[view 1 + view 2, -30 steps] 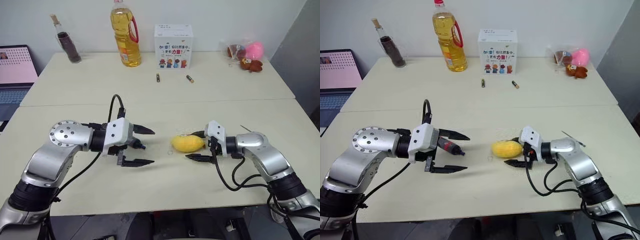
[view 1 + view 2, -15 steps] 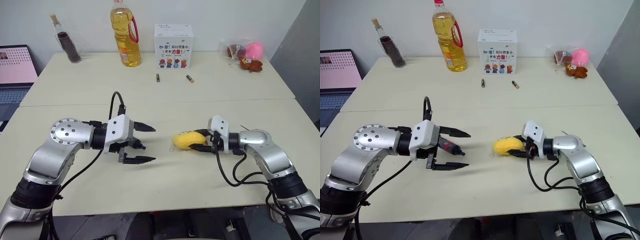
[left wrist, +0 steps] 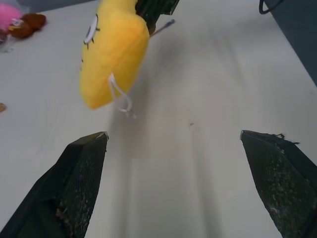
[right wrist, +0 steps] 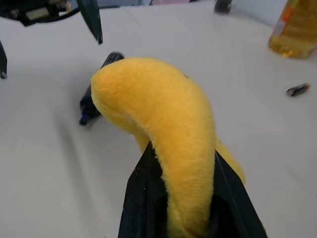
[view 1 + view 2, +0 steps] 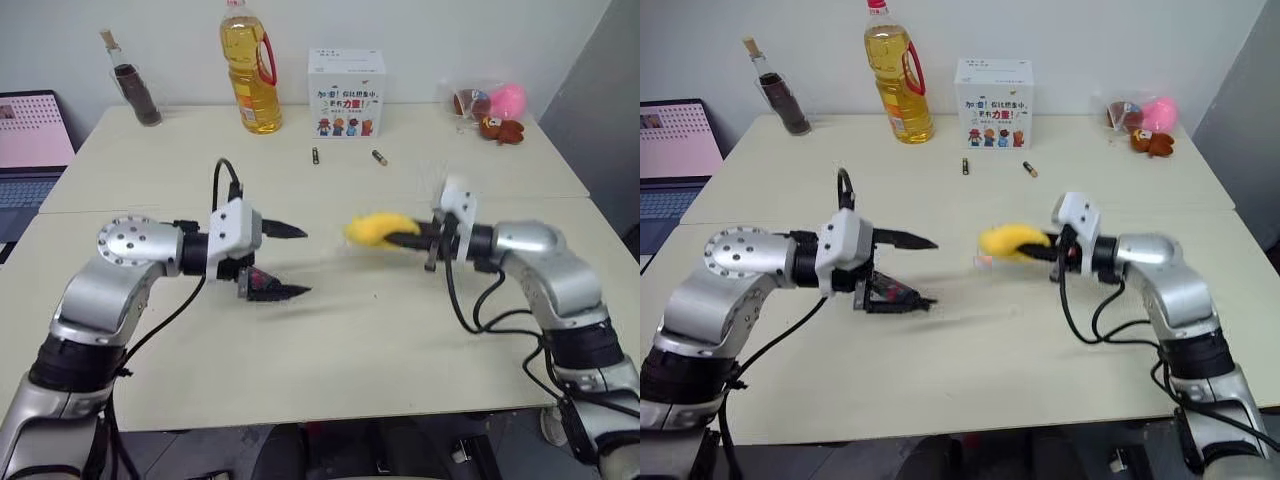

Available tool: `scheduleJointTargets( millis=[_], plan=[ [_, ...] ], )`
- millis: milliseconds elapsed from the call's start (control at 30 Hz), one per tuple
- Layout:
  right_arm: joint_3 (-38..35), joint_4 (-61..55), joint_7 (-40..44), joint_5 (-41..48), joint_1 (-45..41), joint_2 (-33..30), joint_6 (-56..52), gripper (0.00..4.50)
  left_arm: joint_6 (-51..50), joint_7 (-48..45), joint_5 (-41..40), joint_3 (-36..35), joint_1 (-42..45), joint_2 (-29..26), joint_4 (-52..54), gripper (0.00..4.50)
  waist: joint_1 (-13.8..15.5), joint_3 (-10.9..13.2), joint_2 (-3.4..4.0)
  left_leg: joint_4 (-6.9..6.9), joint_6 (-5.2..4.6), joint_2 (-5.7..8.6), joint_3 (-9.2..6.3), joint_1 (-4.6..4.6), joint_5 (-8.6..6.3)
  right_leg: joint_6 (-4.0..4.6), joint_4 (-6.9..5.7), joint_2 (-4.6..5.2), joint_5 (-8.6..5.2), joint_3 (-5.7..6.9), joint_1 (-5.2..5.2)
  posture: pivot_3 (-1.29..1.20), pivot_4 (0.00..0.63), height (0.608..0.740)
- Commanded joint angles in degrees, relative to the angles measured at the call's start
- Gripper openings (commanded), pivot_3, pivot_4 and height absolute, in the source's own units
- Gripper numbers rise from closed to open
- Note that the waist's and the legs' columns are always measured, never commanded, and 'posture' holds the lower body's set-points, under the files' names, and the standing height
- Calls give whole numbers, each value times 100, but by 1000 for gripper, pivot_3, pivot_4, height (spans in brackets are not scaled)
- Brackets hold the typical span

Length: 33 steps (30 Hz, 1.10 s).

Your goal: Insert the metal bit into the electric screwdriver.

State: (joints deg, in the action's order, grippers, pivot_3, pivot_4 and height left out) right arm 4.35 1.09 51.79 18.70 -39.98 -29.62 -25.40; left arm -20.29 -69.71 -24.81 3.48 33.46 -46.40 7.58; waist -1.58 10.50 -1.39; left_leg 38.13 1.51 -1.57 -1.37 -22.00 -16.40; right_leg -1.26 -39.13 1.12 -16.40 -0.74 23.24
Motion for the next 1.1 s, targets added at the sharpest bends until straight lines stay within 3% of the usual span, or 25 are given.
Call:
scheduleJointTargets(
  millis=[33,167,267,333,433,833,1100],
  plan=[
    [-129,2145,-1457,-1078,-1125,256,1440,277,-382,338,-282,-339,726,255,-384,4500,-10,0,0,3,0,0,2,0,0,0,-4,0,1,-2,1,0,150,740],
    [-138,5309,-3109,-1862,-2654,356,2734,277,-653,468,-391,-377,1018,449,-517,4500,-29,0,1,-7,17,3,16,-2,10,1,6,5,3,-8,10,0,150,740],
    [-24,6543,-3825,-2250,-3214,435,3265,277,-627,467,-344,-344,995,483,-488,4500,-46,0,0,-21,30,-4,38,-14,17,1,16,7,3,-18,27,0,150,740],
    [55,7057,-4217,-2496,-3442,485,3332,783,-638,465,-331,-350,933,494,-422,4500,-83,0,0,-20,32,-15,48,-38,18,1,14,9,3,-20,41,0,150,740],
    [7,7418,-4238,-2636,-3564,573,3306,1490,-661,477,-327,-364,869,485,-337,4500,-137,0,1,-12,46,-19,53,-87,26,1,-4,18,3,-24,95,0,150,740],
    [-141,7498,-4144,-2809,-3603,609,3590,4292,-741,604,-355,-523,566,369,-80,4500,-169,0,1,2,55,-17,49,-78,32,1,-43,19,3,-24,94,0,150,740],
    [-256,7441,-3976,-2797,-3554,525,3657,4451,-675,538,-310,-424,663,456,-189,4500,-169,0,1,6,57,-15,50,-78,33,1,-51,19,3,-25,94,0,150,740]
  ],
)
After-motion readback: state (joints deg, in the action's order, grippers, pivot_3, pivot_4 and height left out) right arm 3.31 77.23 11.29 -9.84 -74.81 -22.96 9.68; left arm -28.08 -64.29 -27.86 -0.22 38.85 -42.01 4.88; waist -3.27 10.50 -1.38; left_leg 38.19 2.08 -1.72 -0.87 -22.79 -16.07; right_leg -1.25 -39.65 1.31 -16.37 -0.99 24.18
